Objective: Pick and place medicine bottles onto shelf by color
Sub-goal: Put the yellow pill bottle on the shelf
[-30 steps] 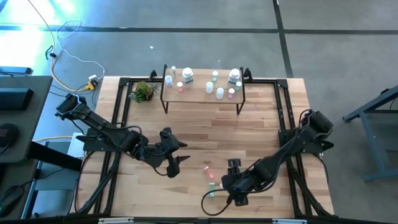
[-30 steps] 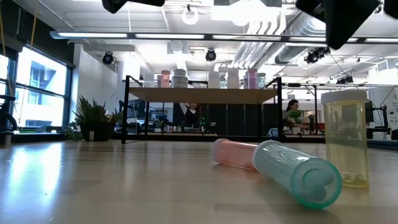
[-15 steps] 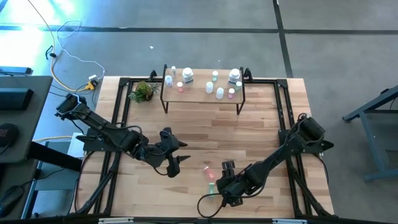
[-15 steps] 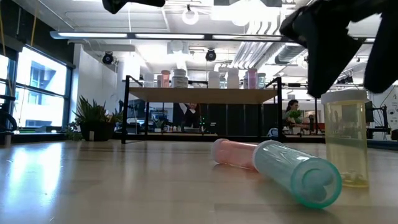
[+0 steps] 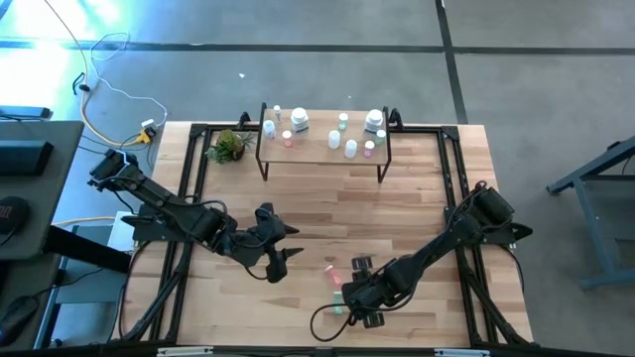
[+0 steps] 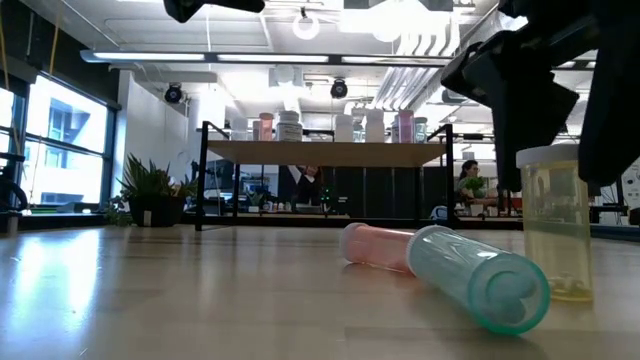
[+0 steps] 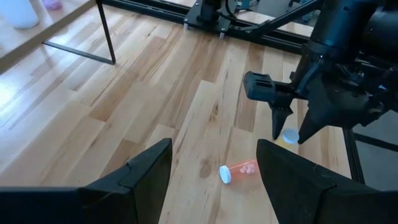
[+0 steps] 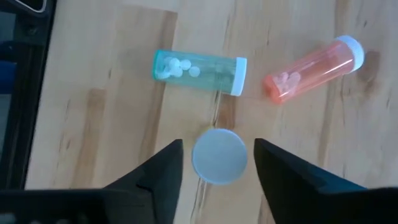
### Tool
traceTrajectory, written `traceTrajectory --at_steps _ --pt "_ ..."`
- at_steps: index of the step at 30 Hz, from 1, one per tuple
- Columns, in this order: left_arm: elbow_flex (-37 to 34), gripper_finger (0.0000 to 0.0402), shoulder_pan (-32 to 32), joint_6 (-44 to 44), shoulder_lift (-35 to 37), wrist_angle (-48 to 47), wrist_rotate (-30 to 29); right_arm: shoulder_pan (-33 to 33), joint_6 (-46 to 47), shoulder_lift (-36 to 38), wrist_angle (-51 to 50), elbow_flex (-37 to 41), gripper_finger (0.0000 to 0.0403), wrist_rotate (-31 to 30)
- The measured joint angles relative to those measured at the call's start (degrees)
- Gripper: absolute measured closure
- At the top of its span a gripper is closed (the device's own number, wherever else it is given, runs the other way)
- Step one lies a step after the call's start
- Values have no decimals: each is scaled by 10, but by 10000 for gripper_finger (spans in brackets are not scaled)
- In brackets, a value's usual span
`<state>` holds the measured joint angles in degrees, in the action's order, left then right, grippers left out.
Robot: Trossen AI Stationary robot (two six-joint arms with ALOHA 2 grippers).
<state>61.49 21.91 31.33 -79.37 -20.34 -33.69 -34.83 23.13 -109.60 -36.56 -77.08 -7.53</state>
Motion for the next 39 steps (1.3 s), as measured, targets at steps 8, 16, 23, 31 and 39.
traceTrajectory --at_steps 8,16,23,31,39 --pt "0 177 0 0 0 0 0 0 4 1 0 0 301 8" --pt "0 177 -2 1 0 -11 0 3 9 5 -2 0 304 22" --pt "0 177 -16 15 0 -13 0 23 10 39 -5 0 305 20" --pt "0 177 -36 17 0 -18 0 60 9 108 -15 0 304 15" --pt "0 177 -65 16 0 -18 0 121 -11 189 -56 0 304 -13"
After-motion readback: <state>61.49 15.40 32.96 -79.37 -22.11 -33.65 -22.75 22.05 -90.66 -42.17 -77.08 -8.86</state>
